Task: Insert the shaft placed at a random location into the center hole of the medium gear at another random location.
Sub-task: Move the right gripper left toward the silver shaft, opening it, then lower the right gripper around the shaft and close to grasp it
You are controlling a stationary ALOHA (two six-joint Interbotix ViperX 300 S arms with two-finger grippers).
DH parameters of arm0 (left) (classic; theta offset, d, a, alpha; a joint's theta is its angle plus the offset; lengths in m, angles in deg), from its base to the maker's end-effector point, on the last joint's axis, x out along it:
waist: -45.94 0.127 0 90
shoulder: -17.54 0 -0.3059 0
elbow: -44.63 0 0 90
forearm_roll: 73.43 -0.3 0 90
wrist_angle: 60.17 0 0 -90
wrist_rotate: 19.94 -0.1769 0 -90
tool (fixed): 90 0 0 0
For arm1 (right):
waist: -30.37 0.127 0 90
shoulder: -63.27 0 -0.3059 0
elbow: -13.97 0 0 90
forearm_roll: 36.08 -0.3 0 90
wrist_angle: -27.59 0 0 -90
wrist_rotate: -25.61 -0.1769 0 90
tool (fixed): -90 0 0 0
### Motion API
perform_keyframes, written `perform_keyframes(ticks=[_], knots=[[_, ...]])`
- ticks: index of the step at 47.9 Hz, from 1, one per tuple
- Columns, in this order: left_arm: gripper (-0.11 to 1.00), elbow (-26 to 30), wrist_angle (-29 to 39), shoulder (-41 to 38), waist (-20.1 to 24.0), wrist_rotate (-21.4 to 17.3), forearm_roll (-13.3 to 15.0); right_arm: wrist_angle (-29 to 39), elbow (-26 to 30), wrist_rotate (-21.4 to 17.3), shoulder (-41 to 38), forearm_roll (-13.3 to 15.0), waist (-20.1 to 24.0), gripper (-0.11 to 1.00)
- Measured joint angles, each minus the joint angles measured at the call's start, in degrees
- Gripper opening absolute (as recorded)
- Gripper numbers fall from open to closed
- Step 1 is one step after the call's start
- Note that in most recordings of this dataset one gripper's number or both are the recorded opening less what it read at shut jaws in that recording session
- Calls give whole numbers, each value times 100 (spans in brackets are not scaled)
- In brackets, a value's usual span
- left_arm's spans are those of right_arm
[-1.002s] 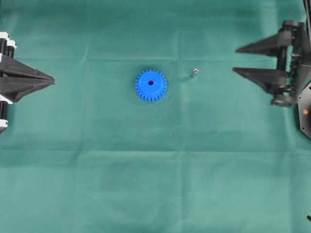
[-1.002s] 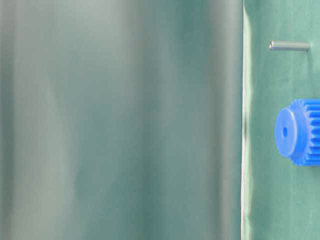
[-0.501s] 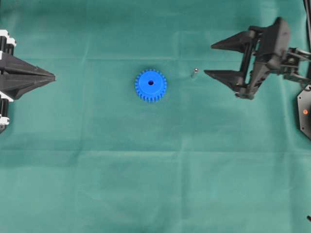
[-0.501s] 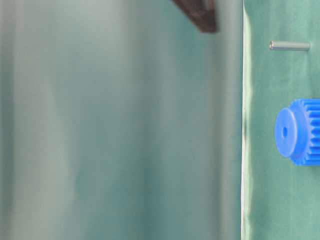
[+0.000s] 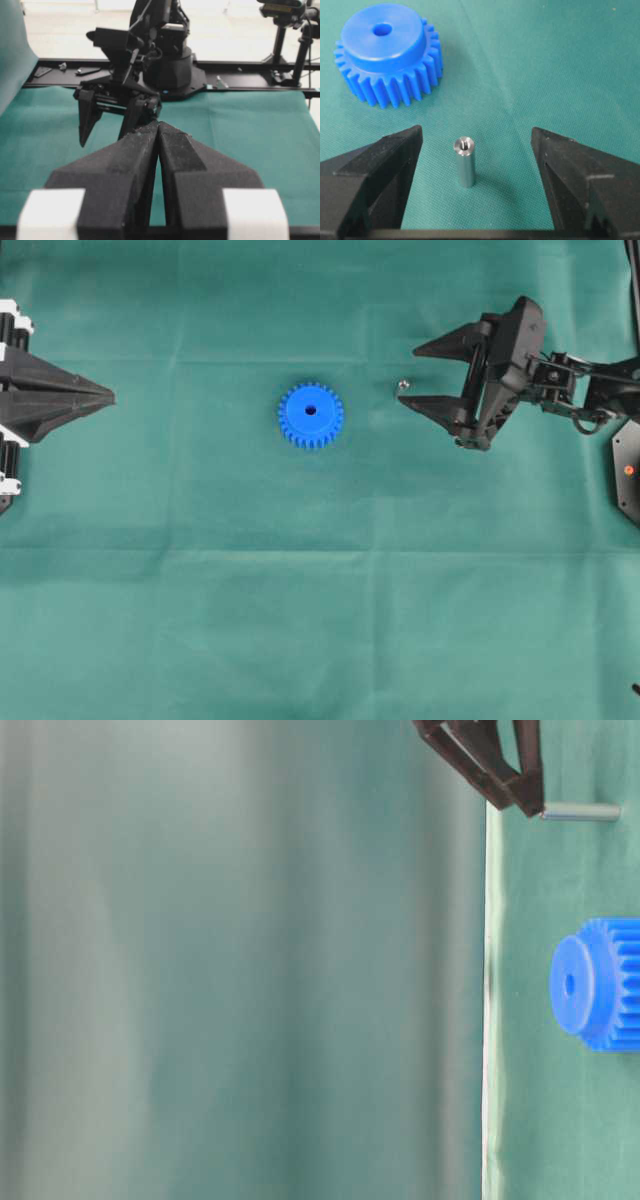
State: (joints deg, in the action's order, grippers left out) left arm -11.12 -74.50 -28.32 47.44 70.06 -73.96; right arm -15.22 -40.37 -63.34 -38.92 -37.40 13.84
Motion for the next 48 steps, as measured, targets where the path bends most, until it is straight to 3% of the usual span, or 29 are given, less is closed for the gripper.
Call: perform_keyframes(ticks=[29, 33, 42, 48], knots=[[0, 0, 18, -9, 0, 0, 0, -18, 123, 0, -360, 0, 0, 80], [0, 9, 18, -9, 0, 0, 0, -35, 132, 9, -369, -9, 9, 68], [0, 0, 26, -9, 0, 0, -9, -35, 132, 9, -378, 0, 26, 18], [0, 0, 35, -9, 0, 9, 0, -35, 123, 0, -378, 18, 62, 14]])
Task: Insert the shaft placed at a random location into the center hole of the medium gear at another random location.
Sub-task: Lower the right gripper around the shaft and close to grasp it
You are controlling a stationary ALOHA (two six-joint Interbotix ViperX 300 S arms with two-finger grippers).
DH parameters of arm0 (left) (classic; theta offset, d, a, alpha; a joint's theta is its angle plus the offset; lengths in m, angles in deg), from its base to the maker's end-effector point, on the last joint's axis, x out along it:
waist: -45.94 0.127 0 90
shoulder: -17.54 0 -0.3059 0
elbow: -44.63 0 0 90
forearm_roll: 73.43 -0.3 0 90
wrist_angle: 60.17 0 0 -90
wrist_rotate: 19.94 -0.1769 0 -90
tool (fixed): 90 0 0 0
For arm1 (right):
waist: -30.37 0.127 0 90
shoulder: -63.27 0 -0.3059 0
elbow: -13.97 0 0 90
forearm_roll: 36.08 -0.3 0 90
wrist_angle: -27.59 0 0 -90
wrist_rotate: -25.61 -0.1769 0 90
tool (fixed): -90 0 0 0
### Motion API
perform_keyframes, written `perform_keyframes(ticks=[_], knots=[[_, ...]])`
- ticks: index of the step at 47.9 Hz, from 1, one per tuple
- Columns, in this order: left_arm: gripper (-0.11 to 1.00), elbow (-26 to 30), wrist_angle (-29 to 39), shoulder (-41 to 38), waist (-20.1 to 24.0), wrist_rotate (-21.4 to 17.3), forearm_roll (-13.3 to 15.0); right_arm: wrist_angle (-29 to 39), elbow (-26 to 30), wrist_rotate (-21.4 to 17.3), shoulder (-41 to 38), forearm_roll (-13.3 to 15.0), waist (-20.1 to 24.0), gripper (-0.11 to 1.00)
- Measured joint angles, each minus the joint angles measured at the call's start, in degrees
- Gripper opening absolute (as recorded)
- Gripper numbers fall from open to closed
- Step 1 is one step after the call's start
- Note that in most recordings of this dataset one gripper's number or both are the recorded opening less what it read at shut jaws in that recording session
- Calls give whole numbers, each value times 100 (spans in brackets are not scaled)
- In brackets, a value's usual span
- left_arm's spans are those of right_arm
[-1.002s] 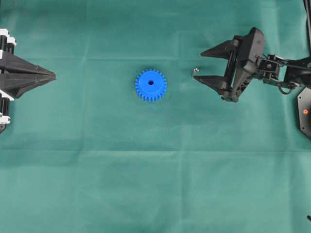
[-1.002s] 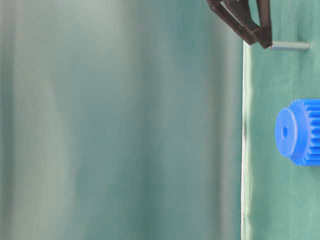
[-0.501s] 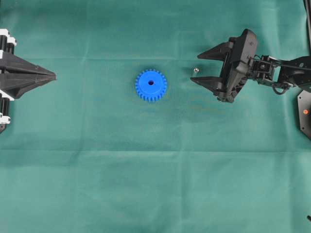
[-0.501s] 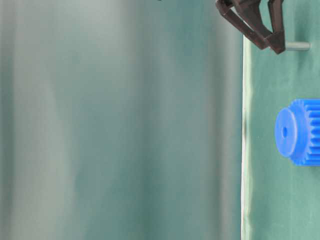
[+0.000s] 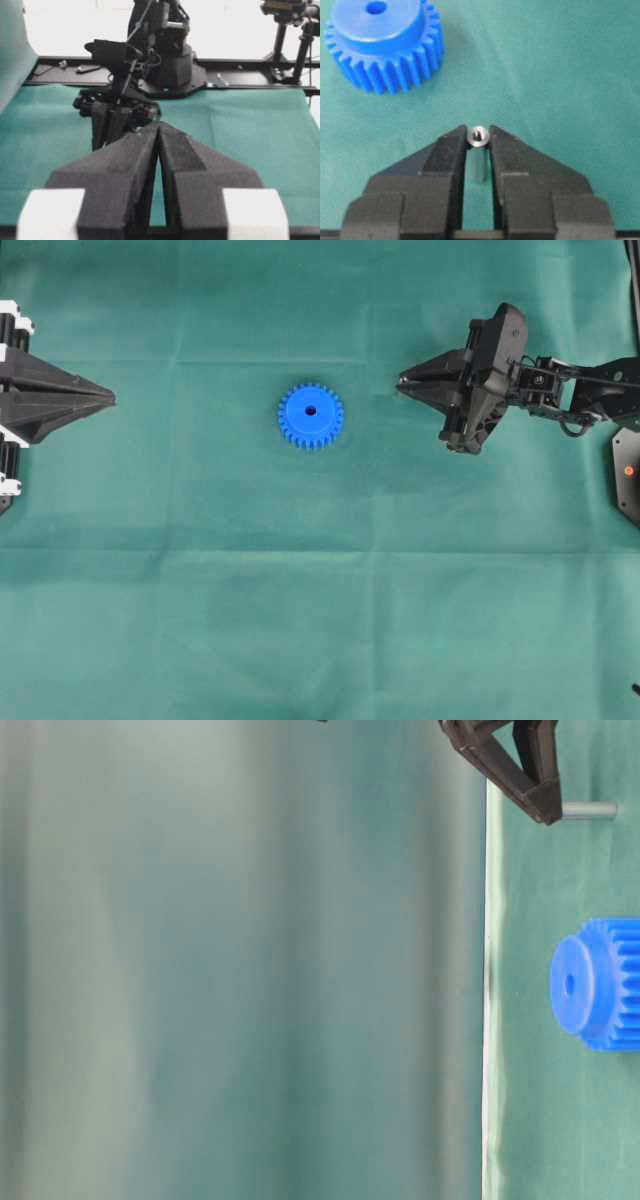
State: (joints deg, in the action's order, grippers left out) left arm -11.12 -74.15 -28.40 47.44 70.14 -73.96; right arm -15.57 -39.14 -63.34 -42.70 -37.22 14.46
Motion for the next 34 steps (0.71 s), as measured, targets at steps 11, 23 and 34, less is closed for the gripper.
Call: perform_keyframes(ticks=[11, 23, 34], knots=[[0, 9, 0, 0, 0, 9, 0, 0, 9, 0, 0, 9, 44, 14], [0, 9, 9, 0, 0, 26, 0, 149, 18, 0, 255, 9, 44, 14], [0, 9, 9, 0, 0, 26, 0, 1063, 149, 0, 1090, 9, 70, 14]])
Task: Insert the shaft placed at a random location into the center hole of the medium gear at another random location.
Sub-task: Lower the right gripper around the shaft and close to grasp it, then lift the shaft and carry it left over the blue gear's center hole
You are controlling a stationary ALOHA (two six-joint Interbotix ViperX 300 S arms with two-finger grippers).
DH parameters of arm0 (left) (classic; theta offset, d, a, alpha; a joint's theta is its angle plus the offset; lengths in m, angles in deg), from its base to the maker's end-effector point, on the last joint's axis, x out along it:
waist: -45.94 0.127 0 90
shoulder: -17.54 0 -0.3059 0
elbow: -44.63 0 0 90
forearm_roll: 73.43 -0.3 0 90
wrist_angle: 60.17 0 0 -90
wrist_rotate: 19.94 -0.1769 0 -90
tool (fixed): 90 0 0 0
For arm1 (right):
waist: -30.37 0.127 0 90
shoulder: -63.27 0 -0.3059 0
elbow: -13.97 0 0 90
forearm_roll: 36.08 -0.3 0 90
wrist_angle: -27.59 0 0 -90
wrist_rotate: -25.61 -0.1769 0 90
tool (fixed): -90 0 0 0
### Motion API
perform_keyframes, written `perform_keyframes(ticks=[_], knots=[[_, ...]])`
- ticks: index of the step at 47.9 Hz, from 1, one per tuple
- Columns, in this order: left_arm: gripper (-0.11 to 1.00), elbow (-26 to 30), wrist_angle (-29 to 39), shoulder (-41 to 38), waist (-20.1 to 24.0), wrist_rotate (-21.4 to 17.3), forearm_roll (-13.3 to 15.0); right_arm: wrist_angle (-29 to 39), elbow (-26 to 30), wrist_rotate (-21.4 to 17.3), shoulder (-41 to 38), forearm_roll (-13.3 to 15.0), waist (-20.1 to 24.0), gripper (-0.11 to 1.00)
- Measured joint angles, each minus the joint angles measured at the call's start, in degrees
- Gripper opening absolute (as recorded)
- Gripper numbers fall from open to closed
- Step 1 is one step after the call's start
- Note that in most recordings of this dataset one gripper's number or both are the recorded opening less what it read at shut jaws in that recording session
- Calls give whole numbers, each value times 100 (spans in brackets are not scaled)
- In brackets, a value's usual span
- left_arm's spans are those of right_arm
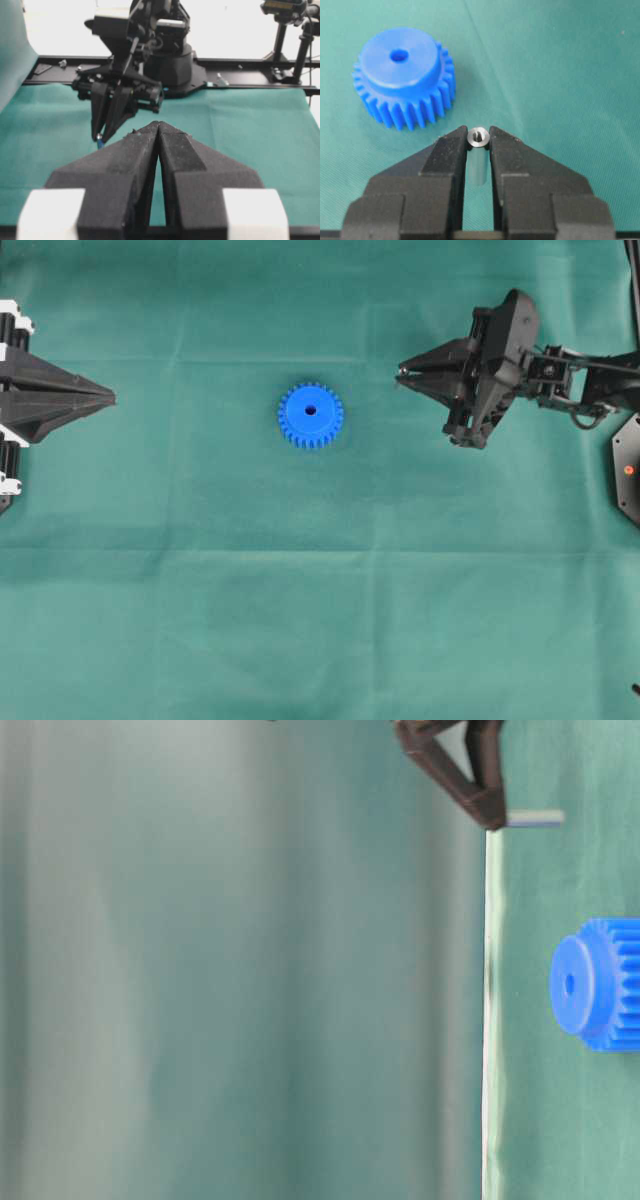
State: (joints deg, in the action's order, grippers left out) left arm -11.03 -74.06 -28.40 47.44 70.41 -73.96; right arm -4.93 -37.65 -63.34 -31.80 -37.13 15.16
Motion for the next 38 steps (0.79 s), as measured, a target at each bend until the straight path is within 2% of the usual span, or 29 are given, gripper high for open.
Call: perform_keyframes(ticks=[8, 38], knots=[[0, -9, 0, 0, 9, 18, 0, 272, 53, 0, 290, 0, 97, 14], [0, -9, 88, 0, 0, 26, -9, 281, 149, 9, 272, -53, 202, 14]])
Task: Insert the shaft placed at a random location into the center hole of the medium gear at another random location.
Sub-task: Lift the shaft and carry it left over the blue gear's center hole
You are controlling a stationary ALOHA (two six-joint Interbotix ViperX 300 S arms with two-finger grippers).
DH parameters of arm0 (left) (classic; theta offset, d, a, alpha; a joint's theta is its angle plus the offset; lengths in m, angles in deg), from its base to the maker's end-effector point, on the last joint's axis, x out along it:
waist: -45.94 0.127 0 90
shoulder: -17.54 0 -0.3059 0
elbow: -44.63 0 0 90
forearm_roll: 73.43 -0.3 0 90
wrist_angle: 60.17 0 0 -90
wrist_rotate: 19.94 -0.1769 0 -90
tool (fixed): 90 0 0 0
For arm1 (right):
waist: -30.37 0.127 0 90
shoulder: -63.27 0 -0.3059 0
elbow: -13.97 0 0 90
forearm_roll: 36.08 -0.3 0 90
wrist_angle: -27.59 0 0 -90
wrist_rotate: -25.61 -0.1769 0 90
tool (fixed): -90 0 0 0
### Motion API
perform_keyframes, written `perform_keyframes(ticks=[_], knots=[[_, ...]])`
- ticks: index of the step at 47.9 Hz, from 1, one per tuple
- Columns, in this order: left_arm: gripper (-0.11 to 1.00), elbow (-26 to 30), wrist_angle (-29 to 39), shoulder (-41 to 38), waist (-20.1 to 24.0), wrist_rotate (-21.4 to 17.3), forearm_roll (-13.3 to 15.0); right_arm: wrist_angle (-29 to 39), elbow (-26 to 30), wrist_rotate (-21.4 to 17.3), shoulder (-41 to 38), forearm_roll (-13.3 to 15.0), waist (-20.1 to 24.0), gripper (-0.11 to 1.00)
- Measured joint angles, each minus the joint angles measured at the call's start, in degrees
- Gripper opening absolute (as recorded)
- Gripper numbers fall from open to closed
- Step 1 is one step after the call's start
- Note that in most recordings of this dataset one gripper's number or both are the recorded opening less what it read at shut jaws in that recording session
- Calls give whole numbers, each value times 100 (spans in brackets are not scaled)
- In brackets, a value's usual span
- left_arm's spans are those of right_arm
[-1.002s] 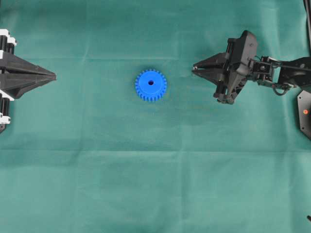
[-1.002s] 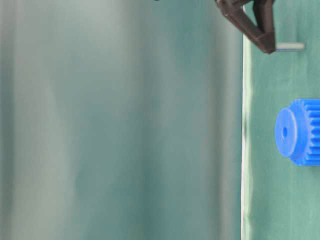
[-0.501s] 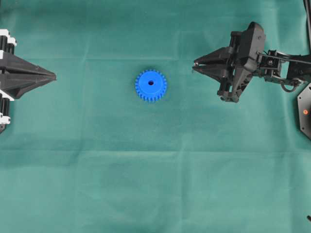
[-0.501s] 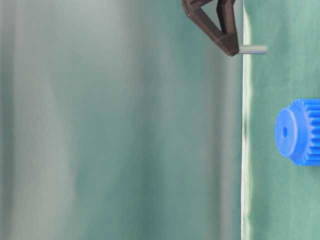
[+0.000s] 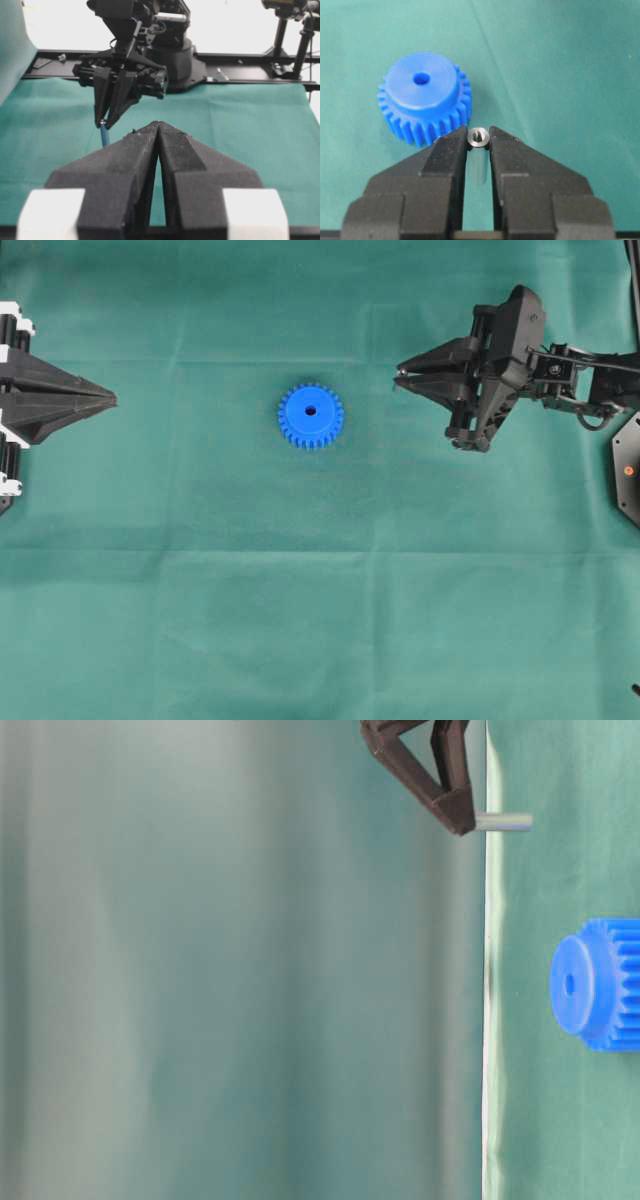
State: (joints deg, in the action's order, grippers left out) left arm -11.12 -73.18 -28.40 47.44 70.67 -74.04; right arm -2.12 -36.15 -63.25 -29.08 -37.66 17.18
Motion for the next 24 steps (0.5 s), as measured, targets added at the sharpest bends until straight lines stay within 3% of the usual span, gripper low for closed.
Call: perform_keyframes(ticks=[24], knots=[[0, 9, 0, 0, 9, 0, 0, 62, 1187, -9, -940, -114, 501, 14]])
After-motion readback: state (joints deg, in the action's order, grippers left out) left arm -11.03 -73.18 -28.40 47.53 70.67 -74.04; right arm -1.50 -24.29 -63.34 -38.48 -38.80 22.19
